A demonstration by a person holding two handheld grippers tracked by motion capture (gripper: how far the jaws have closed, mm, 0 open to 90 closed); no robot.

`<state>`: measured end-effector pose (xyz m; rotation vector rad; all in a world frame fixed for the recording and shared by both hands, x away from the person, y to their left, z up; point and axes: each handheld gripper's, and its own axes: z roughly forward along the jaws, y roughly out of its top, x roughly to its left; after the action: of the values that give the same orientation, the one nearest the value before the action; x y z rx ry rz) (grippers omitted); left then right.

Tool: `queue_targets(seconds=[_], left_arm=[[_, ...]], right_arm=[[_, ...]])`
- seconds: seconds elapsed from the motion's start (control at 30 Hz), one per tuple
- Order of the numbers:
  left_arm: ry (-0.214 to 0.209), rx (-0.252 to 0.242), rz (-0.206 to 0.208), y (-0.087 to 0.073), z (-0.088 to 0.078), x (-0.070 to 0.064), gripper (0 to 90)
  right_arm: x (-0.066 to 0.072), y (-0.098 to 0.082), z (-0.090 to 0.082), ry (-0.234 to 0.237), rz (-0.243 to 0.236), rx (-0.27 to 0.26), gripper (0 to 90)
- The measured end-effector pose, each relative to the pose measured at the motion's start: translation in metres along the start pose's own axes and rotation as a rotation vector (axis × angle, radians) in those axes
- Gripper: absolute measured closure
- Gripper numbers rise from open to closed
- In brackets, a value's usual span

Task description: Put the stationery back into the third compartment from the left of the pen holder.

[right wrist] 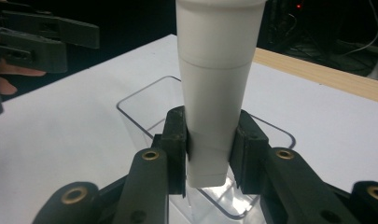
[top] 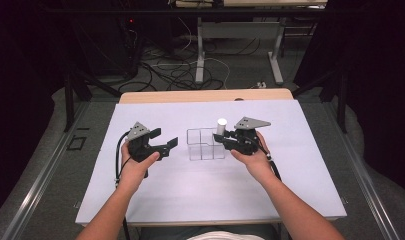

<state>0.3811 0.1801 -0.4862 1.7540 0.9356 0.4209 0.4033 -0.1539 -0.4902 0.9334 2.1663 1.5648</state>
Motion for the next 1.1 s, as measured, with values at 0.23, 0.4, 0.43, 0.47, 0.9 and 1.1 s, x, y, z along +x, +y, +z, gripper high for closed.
queue_targets(seconds=[0.23,0.4,0.43,0.47,0.9,1.1], left_arm=[[0.064,0.022,-0.017,-0.008,0.000,0.005,8.9],[0.104,0.045,-0.048,-0.013,-0.002,0.011,6.6],[0.104,0.045,-0.048,-0.013,-0.002,0.011,6.6],[0.105,0.047,-0.053,-0.013,-0.002,0.011,6.7],[0.142,0.043,-0.061,-0.016,-0.009,0.017,7.1],[0.164,0.040,-0.050,-0.018,-0.017,0.021,7.1]], right_arm=[[-0.004,-0.003,0.007,-0.023,-0.025,0.023,69.9],[-0.005,-0.005,0.010,-0.033,-0.016,0.047,69.8],[-0.005,-0.005,0.010,-0.033,-0.017,0.050,69.7],[-0.005,-0.005,0.011,-0.030,-0.016,0.052,69.6],[-0.005,0.001,-0.021,-0.078,-0.027,-0.036,38.7],[-0.013,0.003,-0.045,-0.114,0.007,-0.047,32.6]])
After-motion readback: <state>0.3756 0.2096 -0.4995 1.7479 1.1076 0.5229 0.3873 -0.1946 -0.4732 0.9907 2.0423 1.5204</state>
